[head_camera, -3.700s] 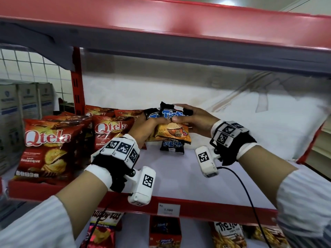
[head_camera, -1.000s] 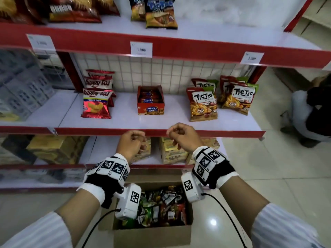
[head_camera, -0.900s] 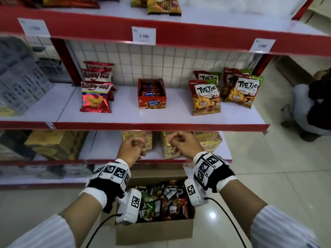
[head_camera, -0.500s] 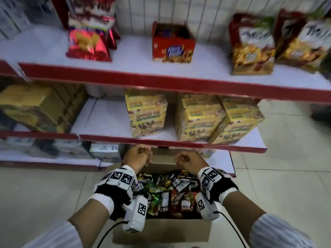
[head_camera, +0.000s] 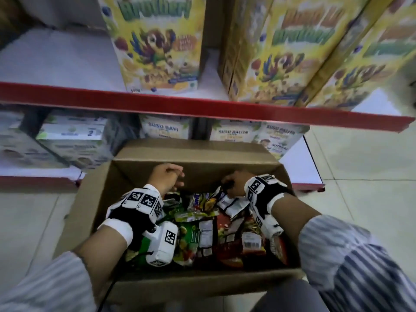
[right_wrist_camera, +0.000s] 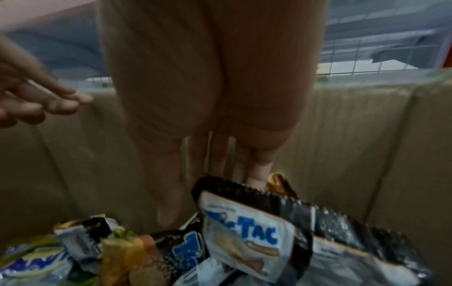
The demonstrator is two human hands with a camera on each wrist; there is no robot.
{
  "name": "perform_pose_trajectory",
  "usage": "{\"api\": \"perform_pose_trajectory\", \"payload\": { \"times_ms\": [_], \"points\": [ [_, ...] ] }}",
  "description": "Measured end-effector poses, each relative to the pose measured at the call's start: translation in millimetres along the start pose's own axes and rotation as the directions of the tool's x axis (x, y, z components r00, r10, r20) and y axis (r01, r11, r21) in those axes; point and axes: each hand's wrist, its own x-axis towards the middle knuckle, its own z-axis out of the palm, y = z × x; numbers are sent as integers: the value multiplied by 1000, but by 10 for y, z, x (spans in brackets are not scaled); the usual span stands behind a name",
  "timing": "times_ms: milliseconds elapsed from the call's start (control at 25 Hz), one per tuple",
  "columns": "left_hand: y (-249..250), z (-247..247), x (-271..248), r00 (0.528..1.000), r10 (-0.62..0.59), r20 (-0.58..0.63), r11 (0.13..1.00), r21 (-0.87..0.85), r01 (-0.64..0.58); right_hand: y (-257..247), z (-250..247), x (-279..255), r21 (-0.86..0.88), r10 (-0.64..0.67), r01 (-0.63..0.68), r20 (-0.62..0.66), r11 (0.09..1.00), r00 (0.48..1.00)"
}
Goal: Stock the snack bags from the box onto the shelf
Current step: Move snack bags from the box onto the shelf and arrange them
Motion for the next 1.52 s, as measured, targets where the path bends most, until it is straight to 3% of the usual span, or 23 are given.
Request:
{"api": "perform_pose_trajectory", "payload": {
  "times_ms": [80, 200, 280, 360, 480, 560, 600, 680, 760, 880, 960, 1080, 1160, 1240, 1320, 1400, 1520],
  "points": [
    [-160, 86, 165, 999, 17, 48, 1000, 18, -18, 28, 167, 220, -30, -27, 28, 23, 999, 999],
    [-278, 95, 224, 996, 57, 68, 998, 8, -58, -43, 393, 364, -115, -65, 58, -62, 992, 996],
    [-317, 51, 194, 996, 67, 64, 998, -4, -67, -148, 520, 356, -275, -49, 3, -159, 961, 986],
    [-343, -25, 108, 995, 71, 65, 997, -19, -70, -238, 547, 315, -309, 14, -79, -206, 948, 979],
    [-292, -172, -28, 995, 80, 53, 996, -29, -79, -299, 349, 126, -142, 26, -61, -241, 988, 970],
    [-179, -271, -105, 997, 61, 55, 998, -20, -60, -300, 171, -69, 92, 13, 18, -327, 996, 945],
    [-126, -310, -146, 997, 24, 75, 1000, -10, -23, -309, 108, -178, 285, 16, 99, -375, 953, 927],
    [-37, -372, -259, 984, -68, 165, 997, 41, 62, -384, -1, -444, 617, 15, 317, -472, 721, 882],
    [9, -373, -373, 952, -58, 301, 998, -6, 63, -455, -91, -694, 657, -53, 489, -567, 574, 822],
    [66, -318, -518, 911, 149, 384, 955, -295, -32, -538, -120, -891, 623, -141, 598, -624, 503, 768],
    [47, -296, -544, 900, 207, 383, 928, -367, -57, -566, -89, -902, 680, -69, 606, -640, 413, 765],
    [16, -265, -593, 892, 185, 413, 973, -202, -109, -561, -22, -862, 769, 66, 571, -611, 287, 789],
    [21, -220, -603, 901, 218, 375, 976, -76, -205, -521, 15, -831, 785, 94, 550, -594, 286, 799],
    [31, -155, -546, 915, 320, 245, 946, -135, -295, -480, 35, -807, 789, 86, 537, -583, 300, 808],
    [42, -120, -498, 936, 318, 151, 917, -300, -263, -471, 78, -775, 835, 74, 505, -530, 220, 845],
    [26, -97, -474, 943, 292, 161, 890, -406, -207, -498, 149, -740, 882, 43, 456, -463, 117, 885],
    [15, -96, -483, 938, 253, 238, 943, -278, -183, -520, 216, -697, 883, 59, 467, -469, 54, 881]
  ]
}}
